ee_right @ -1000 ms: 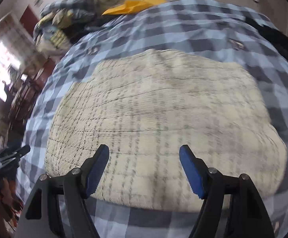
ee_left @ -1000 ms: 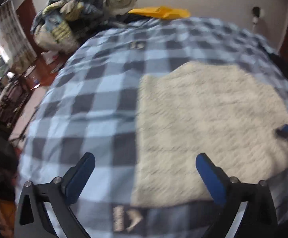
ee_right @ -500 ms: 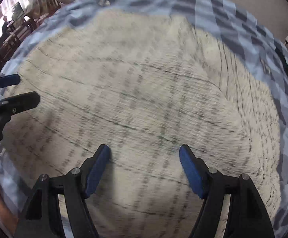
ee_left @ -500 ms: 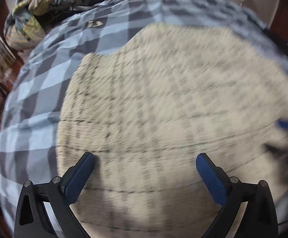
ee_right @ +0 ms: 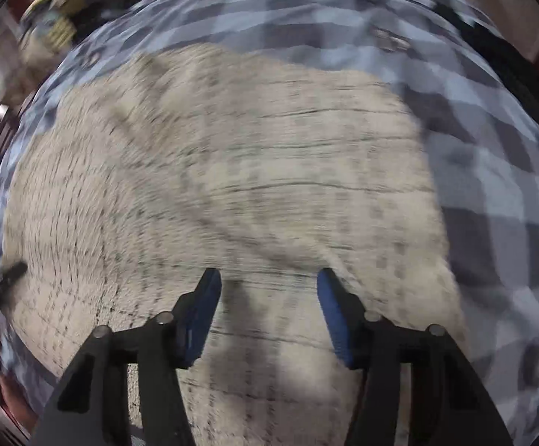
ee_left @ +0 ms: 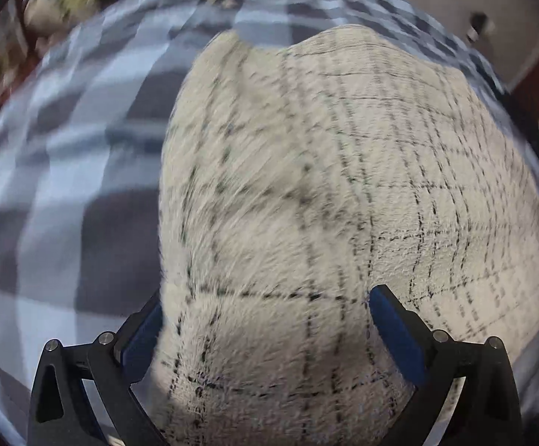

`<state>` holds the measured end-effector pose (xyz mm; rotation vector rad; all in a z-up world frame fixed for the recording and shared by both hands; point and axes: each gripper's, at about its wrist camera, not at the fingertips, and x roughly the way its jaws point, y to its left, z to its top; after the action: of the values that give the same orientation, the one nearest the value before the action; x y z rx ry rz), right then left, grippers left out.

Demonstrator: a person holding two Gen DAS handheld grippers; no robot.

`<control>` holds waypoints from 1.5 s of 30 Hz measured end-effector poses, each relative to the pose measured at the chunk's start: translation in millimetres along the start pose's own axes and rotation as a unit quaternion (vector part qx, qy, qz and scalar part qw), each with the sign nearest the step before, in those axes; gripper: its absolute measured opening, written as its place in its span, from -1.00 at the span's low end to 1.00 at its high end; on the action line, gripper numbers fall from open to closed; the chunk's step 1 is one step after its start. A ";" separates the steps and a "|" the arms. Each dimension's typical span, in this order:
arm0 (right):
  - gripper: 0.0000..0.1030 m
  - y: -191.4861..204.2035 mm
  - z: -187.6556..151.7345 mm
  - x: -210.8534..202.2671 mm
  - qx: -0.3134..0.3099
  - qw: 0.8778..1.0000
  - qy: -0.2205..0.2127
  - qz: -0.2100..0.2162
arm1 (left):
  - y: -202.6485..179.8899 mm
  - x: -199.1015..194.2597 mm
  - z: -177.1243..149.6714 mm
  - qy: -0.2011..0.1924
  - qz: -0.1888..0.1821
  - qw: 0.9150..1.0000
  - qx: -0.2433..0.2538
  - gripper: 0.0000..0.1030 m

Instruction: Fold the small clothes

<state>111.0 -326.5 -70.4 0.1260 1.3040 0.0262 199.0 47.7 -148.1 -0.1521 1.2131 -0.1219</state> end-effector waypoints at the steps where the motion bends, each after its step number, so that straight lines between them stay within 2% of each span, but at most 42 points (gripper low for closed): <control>1: -0.02 -5.3 -0.1 -6.9 0.014 1.000 -0.006 -0.011 | 2.0 0.4 0.2 0.003 -0.005 1.000 -0.008 1.00; 3: 0.03 -15.1 2.2 -25.0 0.033 0.999 -0.034 -0.016 | -0.3 0.8 1.2 0.003 -0.001 1.000 -0.002 1.00; 4: 0.13 -21.6 6.0 -32.7 0.039 0.998 -0.051 0.000 | -1.4 1.4 1.7 0.002 0.004 1.000 0.003 1.00; 5: 0.34 -27.6 12.8 -37.7 0.041 0.997 -0.065 0.006 | -3.7 1.7 2.2 0.000 0.009 1.000 0.007 1.00; 7: 0.51 -35.7 34.8 -34.8 0.038 0.996 -0.080 -0.030 | -9.6 1.2 1.4 0.001 0.016 1.000 0.010 1.00; 8: 0.51 -42.4 46.3 -30.2 0.033 0.994 -0.083 -0.055 | -11.2 1.6 1.8 0.003 0.017 1.000 0.010 1.00; 10: 0.52 -52.3 68.9 -9.7 0.028 0.994 -0.063 -0.089 | -12.9 1.0 -1.5 0.006 0.017 1.000 0.012 1.00; 13: 0.51 -65.8 94.9 30.1 0.011 0.995 -0.001 -0.098 | -14.6 3.7 2.9 0.010 0.016 1.000 0.019 1.00; 17: 0.51 -59.6 105.7 48.2 -0.026 0.997 0.020 -0.070 | -14.8 6.2 6.5 0.015 0.018 1.000 0.020 1.00; 18: 0.47 -57.0 107.1 50.1 -0.032 0.997 0.023 -0.063 | -14.7 6.8 7.2 0.016 0.019 0.999 0.020 1.00; 19: 0.03 -54.9 109.1 51.5 -0.037 0.998 0.026 -0.050 | -15.3 7.2 8.0 0.016 0.019 0.999 0.020 1.00; 20: -0.80 -53.9 110.8 52.0 -0.037 0.998 0.035 -0.022 | -15.8 7.8 8.7 0.016 0.019 0.999 0.020 1.00; 21: -0.92 -54.9 112.8 49.5 -0.029 0.999 0.036 -0.004 | -16.3 8.0 9.0 0.016 0.019 0.999 0.021 1.00; 24: -0.94 -53.6 117.7 30.0 -0.040 0.999 -0.015 0.000 | -15.8 7.7 8.6 0.014 0.019 0.999 0.022 1.00; 29: -0.97 -68.1 126.6 -9.2 -0.008 0.993 -0.107 -0.049 | -14.2 7.5 6.4 0.008 0.015 1.000 0.024 1.00; 30: -0.97 -71.2 127.8 -10.4 0.003 0.993 -0.110 -0.048 | -13.6 7.5 5.8 0.008 0.014 1.000 0.023 1.00; 32: -0.97 -69.6 126.4 6.9 -0.006 0.993 -0.088 -0.074 | -12.5 7.8 5.2 0.007 0.014 1.000 0.024 1.00; 34: -0.97 -63.3 124.9 28.0 -0.023 0.993 -0.055 -0.102 | -12.0 7.3 4.6 0.007 0.014 1.000 0.023 1.00; 36: -0.96 -67.0 126.8 39.1 -0.021 0.994 -0.022 -0.106 | -11.0 6.4 4.5 0.008 0.012 1.000 0.022 1.00; 37: -0.95 -68.7 129.4 39.1 -0.016 0.993 -0.018 -0.113 | -10.7 5.9 4.6 0.008 0.011 1.000 0.021 1.00; 39: -0.81 -77.3 136.1 24.7 0.014 0.991 -0.040 -0.126 | -9.6 5.8 4.5 0.010 0.009 1.000 0.020 1.00; 40: -0.70 -83.5 140.2 10.6 0.041 0.984 -0.062 -0.159 | -9.7 6.3 4.6 0.011 0.009 1.000 0.019 1.00; 42: -0.24 -87.8 145.7 -26.3 0.074 0.970 -0.126 -0.196 | -9.5 6.8 4.8 0.012 0.010 1.000 0.020 1.00; 43: 0.14 -83.1 146.7 -37.8 0.072 0.968 -0.145 -0.190 | -9.7 7.0 5.4 0.012 0.011 1.000 0.021 1.00; 44: 0.37 -71.5 148.4 -49.5 0.054 0.972 -0.157 -0.168 | -10.4 7.3 5.9 0.012 0.012 1.000 0.021 1.00; 45: 0.43 -57.9 150.7 -53.7 0.031 0.977 -0.155 -0.145 | -10.5 7.4 6.3 0.013 0.012 1.000 0.021 1.00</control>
<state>238.9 -400.7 13.8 -0.0086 1.0008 -0.2734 207.4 36.4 -150.9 -0.0996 1.2366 -0.1284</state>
